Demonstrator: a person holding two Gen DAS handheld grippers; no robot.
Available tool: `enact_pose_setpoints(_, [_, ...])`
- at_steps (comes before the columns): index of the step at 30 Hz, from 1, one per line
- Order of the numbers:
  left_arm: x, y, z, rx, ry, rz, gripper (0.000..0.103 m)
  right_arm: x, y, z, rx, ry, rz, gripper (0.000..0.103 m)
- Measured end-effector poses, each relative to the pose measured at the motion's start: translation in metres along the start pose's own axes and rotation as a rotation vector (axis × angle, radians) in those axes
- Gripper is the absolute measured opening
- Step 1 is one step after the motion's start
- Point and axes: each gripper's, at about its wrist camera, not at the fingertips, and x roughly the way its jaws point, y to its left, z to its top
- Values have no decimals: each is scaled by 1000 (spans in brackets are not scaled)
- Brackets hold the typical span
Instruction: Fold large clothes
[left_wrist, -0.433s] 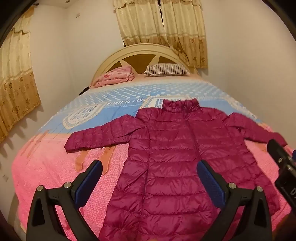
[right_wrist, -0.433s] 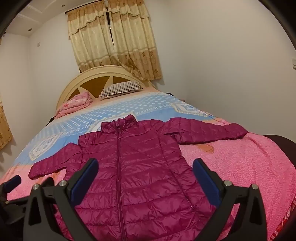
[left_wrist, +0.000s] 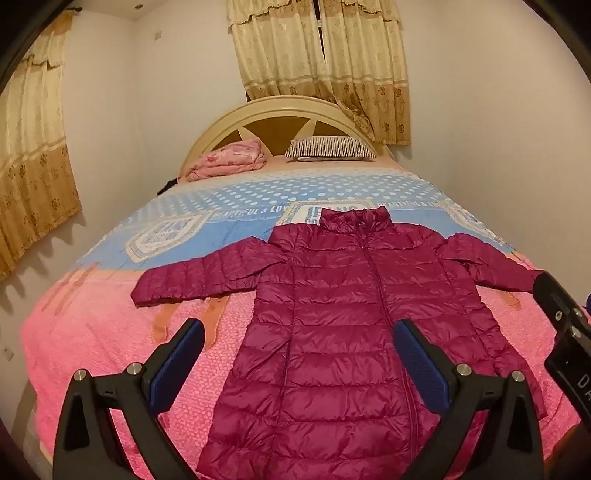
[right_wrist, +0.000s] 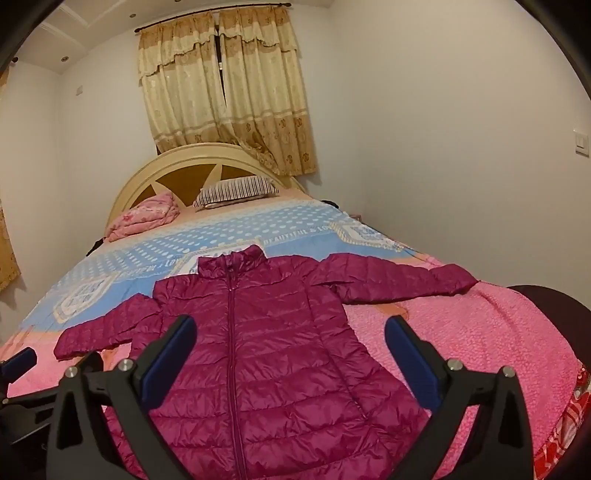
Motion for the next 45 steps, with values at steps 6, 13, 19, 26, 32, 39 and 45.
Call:
enact_pose_setpoints(6, [2,1,-7,-1,12,-6,102,-4,-5,1,19,6,4,103])
enact_pose_setpoints(13, [3,2,-11,-1,21,-7,102,-3,-8,-2,26,13,8,103])
enact_pose_setpoints(19, [4,2,-12,1,24,-6,102,-1,-8,-3,27,20,14,103])
enact_pose_setpoints(26, [5,2,-13,4,25,-9,102,0,-7,-6,29,24,14,103])
enact_pose_setpoints(32, [5,2,-14,3,26,-11,102,1,-6,-7,31,20,14,103])
enact_pose_setpoints(39, [5,1,-14,5,26,-10,102,1,-7,-7,31,21,14,103])
enact_pose_setpoints(45, [5,1,-15,6,30,-13,102,2,-8,-7,31,24,15,103])
